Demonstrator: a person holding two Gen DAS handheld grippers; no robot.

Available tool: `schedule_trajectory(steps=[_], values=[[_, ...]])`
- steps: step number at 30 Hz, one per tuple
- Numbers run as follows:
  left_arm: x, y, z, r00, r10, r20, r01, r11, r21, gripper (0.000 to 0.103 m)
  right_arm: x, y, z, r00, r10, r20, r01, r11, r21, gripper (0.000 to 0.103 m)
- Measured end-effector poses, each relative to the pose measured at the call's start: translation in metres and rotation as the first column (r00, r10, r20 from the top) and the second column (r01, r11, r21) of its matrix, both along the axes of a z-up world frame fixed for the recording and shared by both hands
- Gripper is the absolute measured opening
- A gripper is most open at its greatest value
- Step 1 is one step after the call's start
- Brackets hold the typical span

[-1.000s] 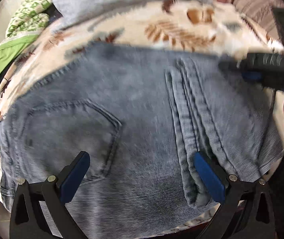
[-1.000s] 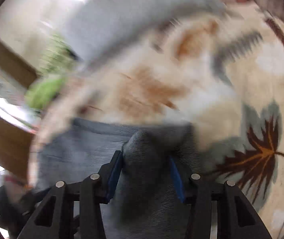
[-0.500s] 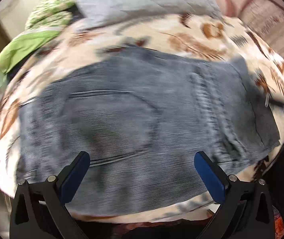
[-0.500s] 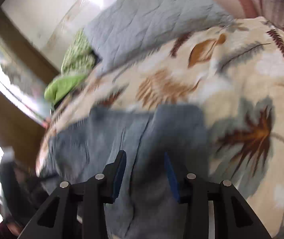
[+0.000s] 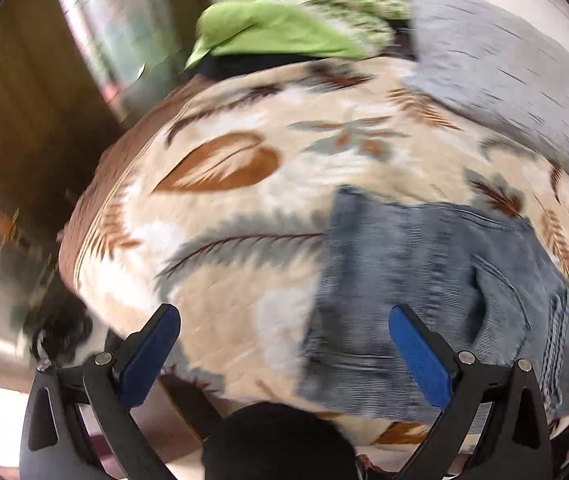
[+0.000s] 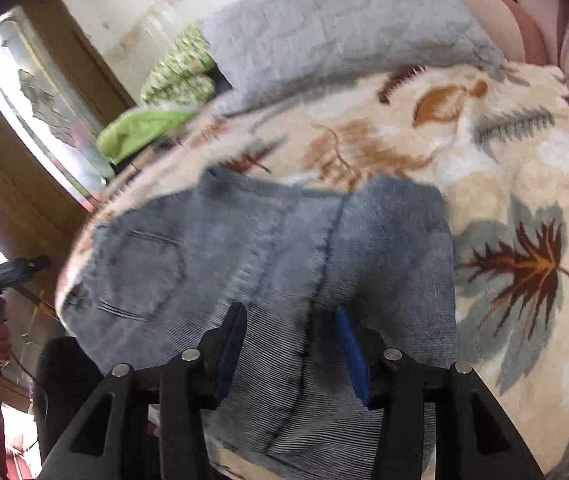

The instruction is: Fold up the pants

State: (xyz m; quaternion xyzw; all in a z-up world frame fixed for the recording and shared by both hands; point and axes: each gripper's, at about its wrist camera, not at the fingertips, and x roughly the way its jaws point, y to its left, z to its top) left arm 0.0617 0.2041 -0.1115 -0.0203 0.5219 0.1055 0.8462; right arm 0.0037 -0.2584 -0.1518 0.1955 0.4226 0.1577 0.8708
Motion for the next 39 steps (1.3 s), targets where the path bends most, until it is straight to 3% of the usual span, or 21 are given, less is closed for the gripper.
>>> schedule_trajectory(steps=[4, 9, 17, 23, 25, 27, 30, 35, 39], values=[[0.002, 0.018, -0.02, 0.996, 0.052, -0.066, -0.055, 0.997, -0.051, 0.103, 0.0, 0.009, 0.008, 0.998, 0.054, 0.037, -0.055, 0.998, 0.042, 0.05], [0.006, 0.026, -0.048, 0.986, 0.072, -0.151, -0.099, 0.979, -0.179, 0.103, 0.001, 0.019, 0.003, 0.997, 0.074, 0.005, -0.074, 0.997, -0.008, 0.05], [0.014, -0.028, -0.089, 0.963, -0.114, -0.242, 0.056, 0.971, -0.234, 0.103, 0.005, 0.018, -0.002, 0.998, 0.068, -0.006, -0.068, 0.998, 0.003, 0.051], [0.019, -0.032, -0.092, 0.973, -0.117, -0.2, 0.058, 0.958, -0.283, 0.093, 0.008, 0.02, -0.006, 0.998, 0.067, -0.015, -0.068, 0.998, -0.012, 0.051], [0.02, -0.035, -0.086, 0.978, -0.131, -0.164, 0.079, 0.953, -0.292, 0.083, 0.01, 0.021, -0.007, 0.998, 0.067, -0.017, -0.067, 0.998, -0.017, 0.051], [0.023, -0.038, -0.081, 0.982, -0.139, -0.13, 0.09, 0.94, -0.328, 0.059, 0.011, 0.022, -0.008, 0.998, 0.065, -0.017, -0.065, 0.998, -0.024, 0.051], [0.03, -0.045, -0.079, 0.984, -0.149, -0.095, 0.104, 0.924, -0.367, 0.042, 0.012, 0.023, -0.009, 0.998, 0.065, -0.013, -0.065, 0.997, -0.028, 0.051], [0.038, -0.046, -0.084, 0.989, -0.125, -0.073, 0.087, 0.917, -0.389, 0.039, 0.012, 0.024, -0.009, 0.998, 0.066, -0.009, -0.066, 0.997, -0.032, 0.051], [0.037, -0.039, -0.088, 0.992, -0.113, -0.061, 0.076, 0.901, -0.427, 0.052, 0.012, 0.024, -0.009, 0.998, 0.067, -0.008, -0.067, 0.997, -0.028, 0.051]])
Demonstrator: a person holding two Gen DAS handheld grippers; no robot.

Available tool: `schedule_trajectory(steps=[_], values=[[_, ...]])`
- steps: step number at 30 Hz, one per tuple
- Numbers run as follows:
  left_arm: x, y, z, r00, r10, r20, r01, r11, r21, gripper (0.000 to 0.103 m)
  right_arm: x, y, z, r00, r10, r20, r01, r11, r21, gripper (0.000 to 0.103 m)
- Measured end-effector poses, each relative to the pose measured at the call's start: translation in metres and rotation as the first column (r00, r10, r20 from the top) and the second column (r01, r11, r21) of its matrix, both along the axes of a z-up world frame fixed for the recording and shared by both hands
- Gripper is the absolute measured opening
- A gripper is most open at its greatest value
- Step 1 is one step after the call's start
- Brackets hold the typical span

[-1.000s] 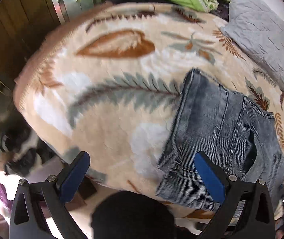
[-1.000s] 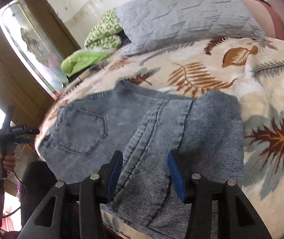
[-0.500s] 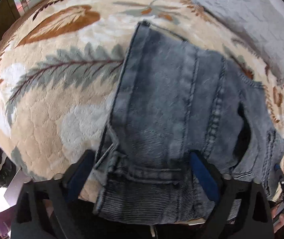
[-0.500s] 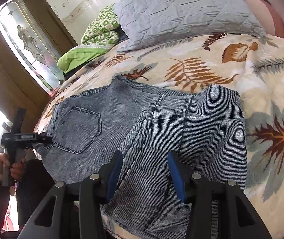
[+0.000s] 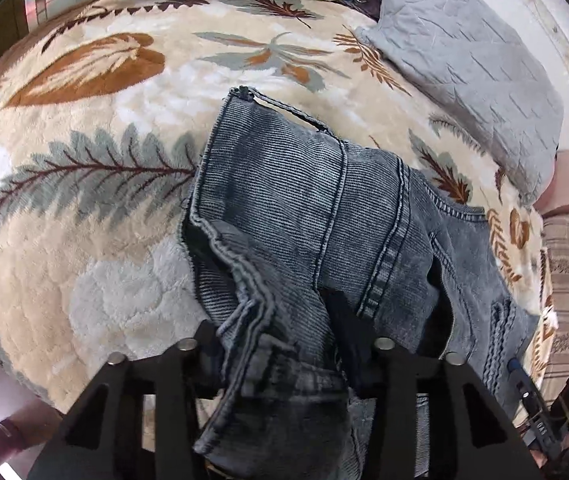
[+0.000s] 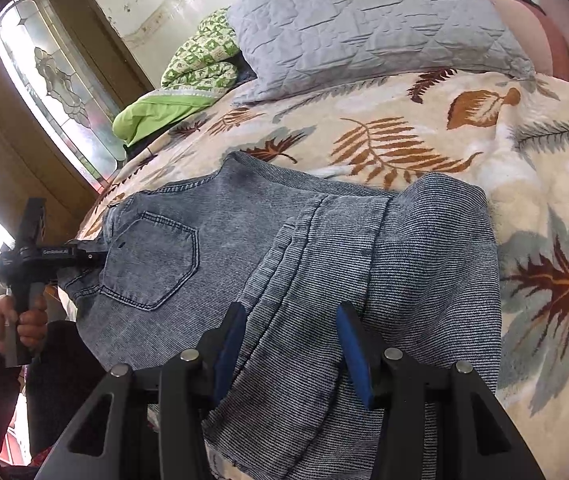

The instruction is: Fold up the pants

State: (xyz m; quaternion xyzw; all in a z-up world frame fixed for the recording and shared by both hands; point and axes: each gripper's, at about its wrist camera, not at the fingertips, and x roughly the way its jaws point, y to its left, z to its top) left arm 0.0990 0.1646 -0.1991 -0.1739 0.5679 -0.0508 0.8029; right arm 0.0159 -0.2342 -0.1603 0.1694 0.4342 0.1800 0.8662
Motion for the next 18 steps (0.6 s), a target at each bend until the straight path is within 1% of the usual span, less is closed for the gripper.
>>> schedule_trajectory(steps=[2, 3, 4, 5, 6, 9, 12, 15, 18], values=[[0.0, -0.001, 0.001, 1.0, 0.007, -0.003, -0.007, 1.0, 0.027, 0.05, 0.0, 0.0, 0.0, 1.0, 0.0, 0.0, 0.0, 1.0, 0.0, 0.051], [-0.001, -0.004, 0.004, 1.0, 0.014, 0.0, -0.014, 0.999, 0.052, 0.04, 0.0, 0.0, 0.0, 1.0, 0.0, 0.002, 0.0, 1.0, 0.001, 0.051], [-0.001, -0.005, 0.007, 1.0, 0.019, 0.01, -0.02, 0.997, 0.072, 0.036, -0.001, 0.0, 0.001, 1.0, 0.001, 0.003, -0.001, 1.0, 0.002, 0.051], [-0.002, -0.007, 0.01, 1.0, 0.022, 0.019, -0.024, 0.996, 0.086, 0.028, -0.001, -0.001, 0.001, 1.0, 0.001, 0.005, -0.001, 1.0, 0.004, 0.051], [-0.004, -0.009, 0.013, 0.999, 0.026, 0.029, -0.028, 0.994, 0.103, 0.024, -0.001, -0.001, 0.002, 1.0, 0.0, 0.007, 0.0, 1.0, 0.006, 0.051], [-0.008, -0.019, 0.025, 0.998, 0.008, 0.059, -0.017, 0.986, 0.165, 0.02, -0.001, -0.004, 0.003, 1.0, -0.006, 0.012, 0.006, 1.0, 0.017, 0.051], [-0.018, -0.032, 0.048, 0.993, -0.029, 0.119, 0.003, 0.978, 0.21, 0.02, -0.001, -0.006, 0.005, 1.0, -0.009, 0.02, 0.008, 0.999, 0.034, 0.051], [-0.028, -0.048, 0.078, 0.979, -0.074, 0.189, 0.032, 0.976, 0.214, 0.02, -0.001, -0.01, 0.007, 1.0, -0.001, 0.021, 0.0, 0.997, 0.079, 0.051], [-0.036, -0.068, 0.104, 0.961, -0.12, 0.248, 0.068, 0.976, 0.209, 0.02, -0.001, -0.005, 0.009, 0.999, 0.031, 0.034, -0.034, 0.995, 0.094, 0.051]])
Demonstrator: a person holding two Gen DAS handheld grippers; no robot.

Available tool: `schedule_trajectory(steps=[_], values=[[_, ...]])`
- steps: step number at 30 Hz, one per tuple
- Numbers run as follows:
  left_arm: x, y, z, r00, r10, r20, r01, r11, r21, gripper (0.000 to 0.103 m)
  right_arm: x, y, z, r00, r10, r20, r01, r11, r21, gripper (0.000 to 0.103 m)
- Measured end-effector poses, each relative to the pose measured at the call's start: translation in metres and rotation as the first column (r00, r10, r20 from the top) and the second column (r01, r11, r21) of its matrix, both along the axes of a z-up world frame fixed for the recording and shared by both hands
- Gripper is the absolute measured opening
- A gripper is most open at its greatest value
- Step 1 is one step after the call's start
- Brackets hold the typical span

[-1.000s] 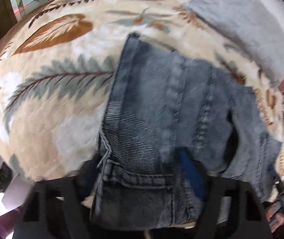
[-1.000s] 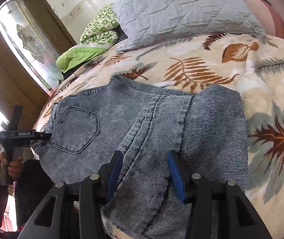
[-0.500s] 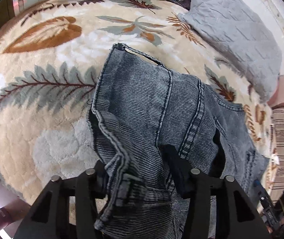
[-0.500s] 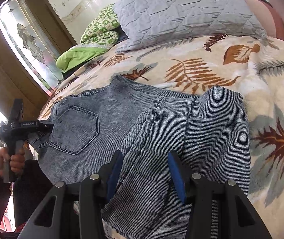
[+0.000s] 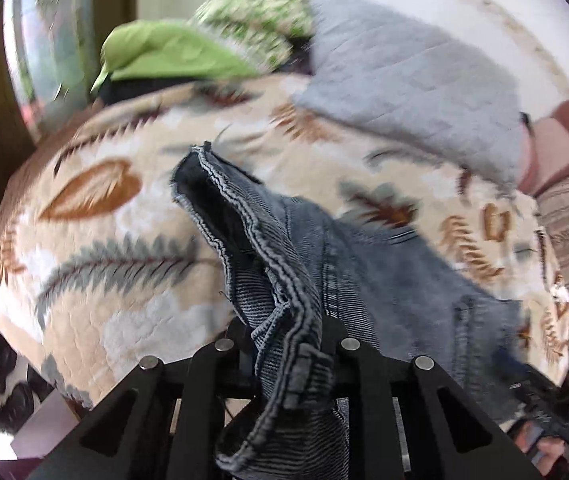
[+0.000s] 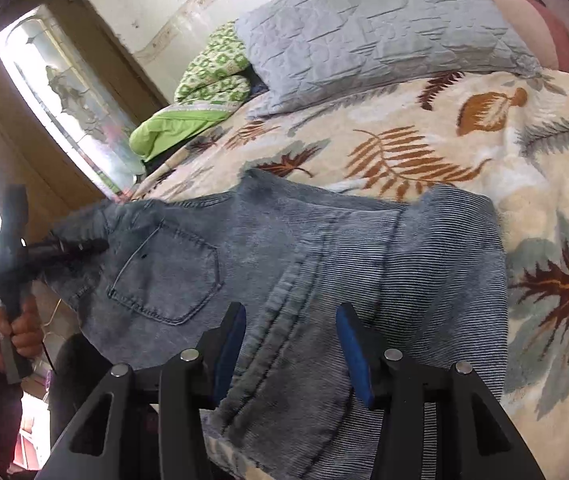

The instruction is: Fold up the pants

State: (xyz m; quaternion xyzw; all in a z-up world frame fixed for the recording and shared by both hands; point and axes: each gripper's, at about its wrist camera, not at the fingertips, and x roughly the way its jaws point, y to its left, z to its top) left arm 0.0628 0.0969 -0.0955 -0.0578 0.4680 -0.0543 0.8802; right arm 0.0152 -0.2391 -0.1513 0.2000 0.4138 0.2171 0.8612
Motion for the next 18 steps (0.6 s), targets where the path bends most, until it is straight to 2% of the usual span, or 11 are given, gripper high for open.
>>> schedule_trajectory(steps=[2, 4, 6, 7, 8, 9, 10, 12, 14, 18], values=[[-0.006, -0.014, 0.016, 0.999, -0.037, 0.032, 0.037, 0.999, -0.001, 0.02, 0.001, 0.009, -0.002, 0.999, 0.045, -0.01, -0.045, 0.999, 0.002, 0.051], [-0.012, -0.032, 0.028, 0.995, -0.076, 0.058, 0.076, 0.997, 0.003, 0.019, 0.006, 0.029, -0.016, 0.989, 0.12, -0.084, -0.124, 0.991, -0.051, 0.051], [-0.018, -0.047, 0.04, 0.99, -0.117, 0.08, 0.117, 0.993, 0.011, 0.019, 0.002, 0.041, -0.012, 0.989, 0.142, -0.035, -0.145, 0.978, -0.153, 0.051], [-0.022, -0.055, 0.045, 0.986, -0.14, 0.09, 0.139, 0.99, 0.014, 0.019, 0.001, 0.042, -0.01, 0.989, 0.147, -0.031, -0.15, 0.976, -0.159, 0.051], [-0.025, -0.064, 0.051, 0.981, -0.165, 0.1, 0.164, 0.986, 0.015, 0.019, 0.004, 0.028, -0.009, 0.992, 0.112, -0.051, -0.117, 0.988, -0.097, 0.051], [-0.028, -0.071, 0.055, 0.977, -0.185, 0.106, 0.185, 0.983, 0.017, 0.019, 0.005, 0.018, -0.008, 0.996, 0.071, -0.052, -0.074, 0.995, -0.069, 0.051], [-0.032, -0.081, 0.059, 0.971, -0.212, 0.112, 0.211, 0.977, 0.02, 0.019, 0.005, 0.018, -0.008, 0.996, 0.071, -0.052, -0.074, 0.995, -0.069, 0.051], [-0.036, -0.1, 0.065, 0.959, -0.258, 0.119, 0.257, 0.966, 0.025, 0.019, 0.006, -0.015, -0.003, 0.997, -0.062, -0.041, 0.062, 0.998, -0.008, 0.051], [-0.04, -0.121, 0.068, 0.945, -0.304, 0.118, 0.303, 0.952, 0.028, 0.019, 0.001, -0.05, 0.0, 0.98, -0.195, -0.035, 0.197, 0.979, 0.054, 0.051], [-0.05, -0.166, 0.066, 0.911, -0.399, 0.105, 0.396, 0.917, 0.051, 0.019, -0.017, -0.117, 0.006, 0.902, -0.43, -0.029, 0.43, 0.892, 0.14, 0.051]])
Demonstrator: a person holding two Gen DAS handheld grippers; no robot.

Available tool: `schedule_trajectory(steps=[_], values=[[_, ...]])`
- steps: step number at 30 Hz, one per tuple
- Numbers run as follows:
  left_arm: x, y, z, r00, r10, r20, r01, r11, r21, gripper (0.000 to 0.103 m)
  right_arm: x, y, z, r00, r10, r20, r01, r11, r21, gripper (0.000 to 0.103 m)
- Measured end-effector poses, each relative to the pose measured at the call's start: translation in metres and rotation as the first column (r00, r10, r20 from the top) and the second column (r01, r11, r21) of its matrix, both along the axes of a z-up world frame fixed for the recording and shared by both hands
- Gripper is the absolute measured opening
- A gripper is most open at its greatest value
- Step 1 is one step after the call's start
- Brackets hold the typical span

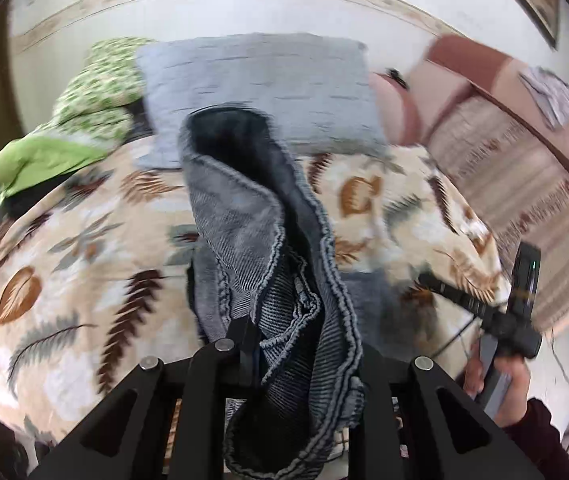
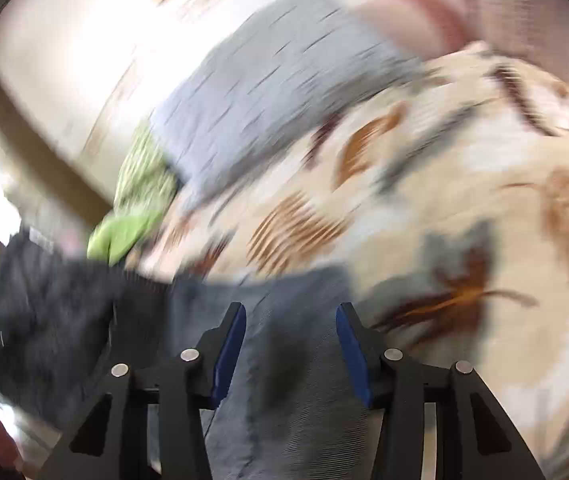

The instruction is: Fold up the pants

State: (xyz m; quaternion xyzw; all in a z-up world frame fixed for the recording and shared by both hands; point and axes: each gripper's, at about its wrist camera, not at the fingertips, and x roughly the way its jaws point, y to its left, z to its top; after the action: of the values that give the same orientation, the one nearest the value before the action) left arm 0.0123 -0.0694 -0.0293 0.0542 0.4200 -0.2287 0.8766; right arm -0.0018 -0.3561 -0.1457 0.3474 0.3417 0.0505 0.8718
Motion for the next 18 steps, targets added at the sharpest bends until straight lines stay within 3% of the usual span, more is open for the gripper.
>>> schedule_trajectory(steps=[3, 7, 13, 16, 18], values=[[-0.005, -0.036, -0.01, 0.997, -0.07, -0.024, 0.071, 0.997, 0.015, 0.019, -0.019, -0.04, 0.001, 0.992, -0.123, 0.019, 0.123, 0.992, 0.016, 0.051], [-0.009, -0.092, -0.039, 0.984, -0.163, -0.078, 0.167, 0.985, 0.042, 0.019, -0.031, -0.065, -0.004, 0.984, -0.178, 0.005, 0.177, 0.983, 0.052, 0.051], [-0.008, -0.167, -0.117, 0.935, -0.229, -0.273, 0.27, 0.955, 0.125, 0.024, -0.05, -0.105, -0.011, 0.968, -0.252, -0.015, 0.251, 0.959, 0.131, 0.051], [-0.021, -0.181, -0.121, 0.93, -0.27, -0.249, 0.319, 0.929, 0.185, 0.035, -0.049, -0.109, -0.01, 0.966, -0.258, -0.018, 0.258, 0.955, 0.149, 0.051], [-0.022, -0.175, -0.108, 0.927, -0.286, -0.24, 0.327, 0.933, 0.152, 0.04, -0.047, -0.107, -0.009, 0.968, -0.252, -0.019, 0.252, 0.956, 0.148, 0.051]])
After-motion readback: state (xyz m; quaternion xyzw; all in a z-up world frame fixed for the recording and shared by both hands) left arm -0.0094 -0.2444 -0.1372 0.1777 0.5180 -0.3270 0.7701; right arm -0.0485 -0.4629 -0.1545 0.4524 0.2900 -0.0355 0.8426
